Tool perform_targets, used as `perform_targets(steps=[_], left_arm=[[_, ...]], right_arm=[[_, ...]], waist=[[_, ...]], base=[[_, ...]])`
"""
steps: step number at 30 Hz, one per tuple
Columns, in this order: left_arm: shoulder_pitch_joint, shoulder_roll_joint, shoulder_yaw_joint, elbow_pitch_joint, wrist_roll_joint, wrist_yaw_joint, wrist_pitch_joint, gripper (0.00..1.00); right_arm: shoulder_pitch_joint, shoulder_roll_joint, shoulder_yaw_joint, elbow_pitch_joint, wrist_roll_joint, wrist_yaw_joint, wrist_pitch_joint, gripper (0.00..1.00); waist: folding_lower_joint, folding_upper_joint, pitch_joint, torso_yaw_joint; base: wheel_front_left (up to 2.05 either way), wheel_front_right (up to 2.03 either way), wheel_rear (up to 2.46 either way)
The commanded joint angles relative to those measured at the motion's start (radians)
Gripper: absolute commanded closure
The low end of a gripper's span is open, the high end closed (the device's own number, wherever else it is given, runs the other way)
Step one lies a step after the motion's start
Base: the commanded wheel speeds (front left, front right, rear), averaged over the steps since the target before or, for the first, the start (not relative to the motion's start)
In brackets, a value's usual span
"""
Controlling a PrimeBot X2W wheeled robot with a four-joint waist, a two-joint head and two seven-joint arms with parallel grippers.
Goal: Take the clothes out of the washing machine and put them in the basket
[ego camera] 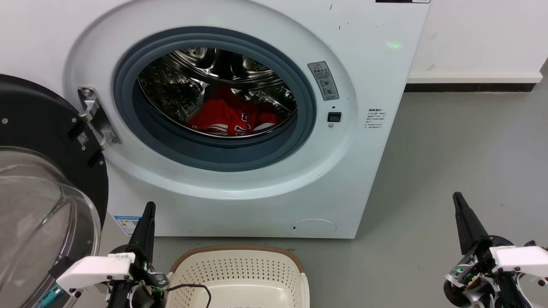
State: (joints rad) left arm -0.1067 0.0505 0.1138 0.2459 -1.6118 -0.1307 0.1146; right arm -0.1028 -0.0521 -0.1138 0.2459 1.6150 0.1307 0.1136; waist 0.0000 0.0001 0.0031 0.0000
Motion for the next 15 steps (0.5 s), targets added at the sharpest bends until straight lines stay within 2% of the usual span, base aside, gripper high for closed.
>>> perform_targets(steps=[1,15], left_arm=[[-0.006,-0.001,0.002,0.0,-0.002,-0.003,0.002,1.0],[-0.006,-0.001,0.002,0.0,-0.002,-0.003,0.002,1.0]], right_arm=[[-0.014,0.003,0.001,0.001,-0.004,0.0,-0.001,1.0],[-0.014,0.003,0.001,0.001,-0.005,0.0,-0.001,1.0]], waist=[[0.0,-0.0001,0.0,0.0],[0.0,-0.0001,0.0,0.0]], base=[[0.0,0.0,0.0],[0.0,0.0,0.0]])
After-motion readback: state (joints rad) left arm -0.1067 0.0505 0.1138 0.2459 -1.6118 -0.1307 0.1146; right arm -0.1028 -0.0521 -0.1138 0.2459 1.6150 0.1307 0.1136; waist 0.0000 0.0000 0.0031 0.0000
